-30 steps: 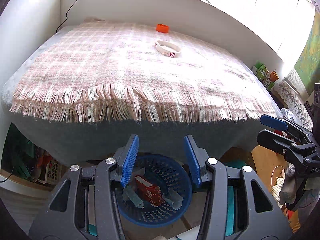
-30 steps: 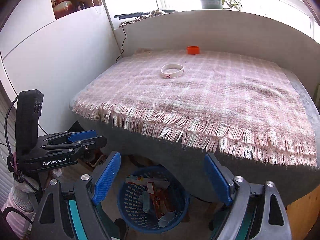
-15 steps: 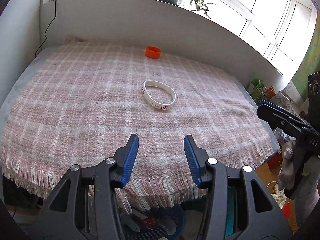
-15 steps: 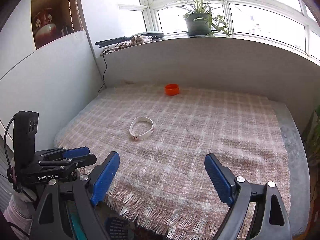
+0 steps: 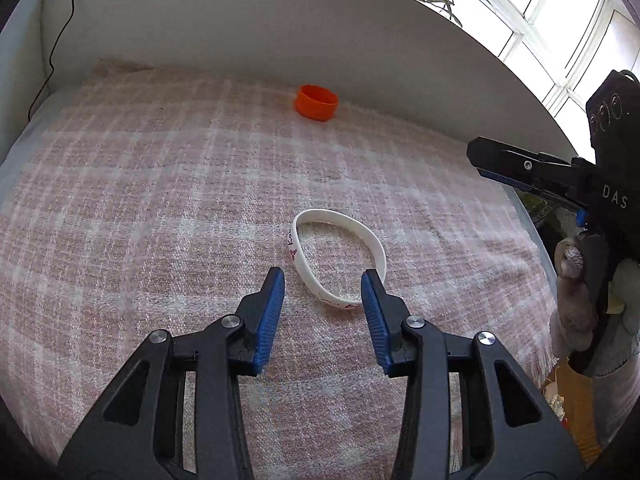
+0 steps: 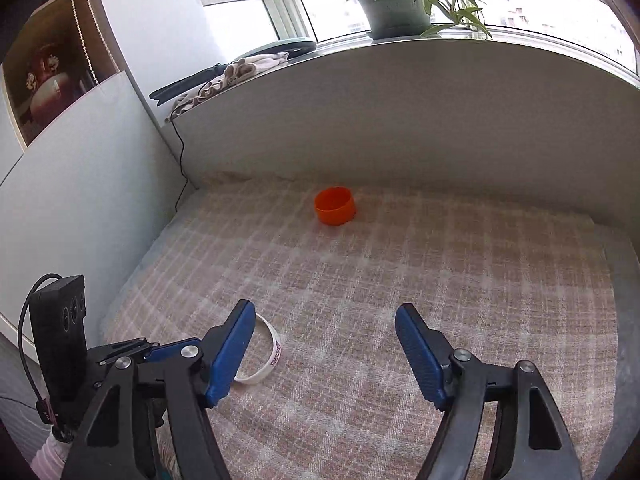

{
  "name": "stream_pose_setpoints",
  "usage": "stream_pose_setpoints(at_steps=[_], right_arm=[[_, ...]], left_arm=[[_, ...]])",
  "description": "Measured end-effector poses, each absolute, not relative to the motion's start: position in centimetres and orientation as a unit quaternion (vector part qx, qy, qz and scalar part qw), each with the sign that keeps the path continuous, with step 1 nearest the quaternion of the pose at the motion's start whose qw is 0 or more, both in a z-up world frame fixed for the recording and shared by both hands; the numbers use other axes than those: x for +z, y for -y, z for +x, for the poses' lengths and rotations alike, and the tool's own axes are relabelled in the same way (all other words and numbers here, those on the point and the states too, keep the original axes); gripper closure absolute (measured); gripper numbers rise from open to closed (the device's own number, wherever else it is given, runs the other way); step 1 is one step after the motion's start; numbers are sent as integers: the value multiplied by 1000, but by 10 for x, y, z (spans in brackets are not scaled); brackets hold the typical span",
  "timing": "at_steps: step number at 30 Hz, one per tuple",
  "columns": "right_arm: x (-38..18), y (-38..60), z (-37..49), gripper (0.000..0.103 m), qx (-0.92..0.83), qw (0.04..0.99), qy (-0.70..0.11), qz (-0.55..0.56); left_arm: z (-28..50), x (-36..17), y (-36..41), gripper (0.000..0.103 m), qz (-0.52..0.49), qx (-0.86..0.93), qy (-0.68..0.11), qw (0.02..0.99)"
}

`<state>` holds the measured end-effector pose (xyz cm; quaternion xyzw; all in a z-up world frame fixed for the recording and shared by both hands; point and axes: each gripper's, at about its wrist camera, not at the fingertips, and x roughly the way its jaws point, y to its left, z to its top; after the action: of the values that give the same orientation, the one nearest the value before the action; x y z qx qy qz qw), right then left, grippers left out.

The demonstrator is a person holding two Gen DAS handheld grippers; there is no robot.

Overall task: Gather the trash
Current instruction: 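Raise both tools back over the bed toward the wristband and cap, then grasp the white wristband with the left tool while the right tool grasps the orange cap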

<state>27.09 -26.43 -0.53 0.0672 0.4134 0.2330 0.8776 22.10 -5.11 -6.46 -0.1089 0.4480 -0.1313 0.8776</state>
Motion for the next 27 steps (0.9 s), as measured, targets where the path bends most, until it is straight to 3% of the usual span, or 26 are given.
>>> stream_pose_setpoints(at_steps=[4, 9, 15, 24, 27], right_arm=[[-13, 261, 310, 45, 229, 872, -422, 93], [-26, 250, 354, 49, 228, 864, -436, 109], [-45, 225, 399, 58, 217, 860, -452, 96], [-74, 211, 439, 72, 195, 849, -479, 109], [-74, 209, 438, 84, 186, 854, -478, 94]], left_arm=[[238, -70, 56, 68, -94, -127, -454, 877], [255, -78, 62, 83, -73, -124, -460, 876], [267, -83, 61, 93, -75, -128, -452, 880], [283, -85, 65, 98, -77, -136, -443, 883], [284, -87, 59, 99, -94, -142, -445, 879]])
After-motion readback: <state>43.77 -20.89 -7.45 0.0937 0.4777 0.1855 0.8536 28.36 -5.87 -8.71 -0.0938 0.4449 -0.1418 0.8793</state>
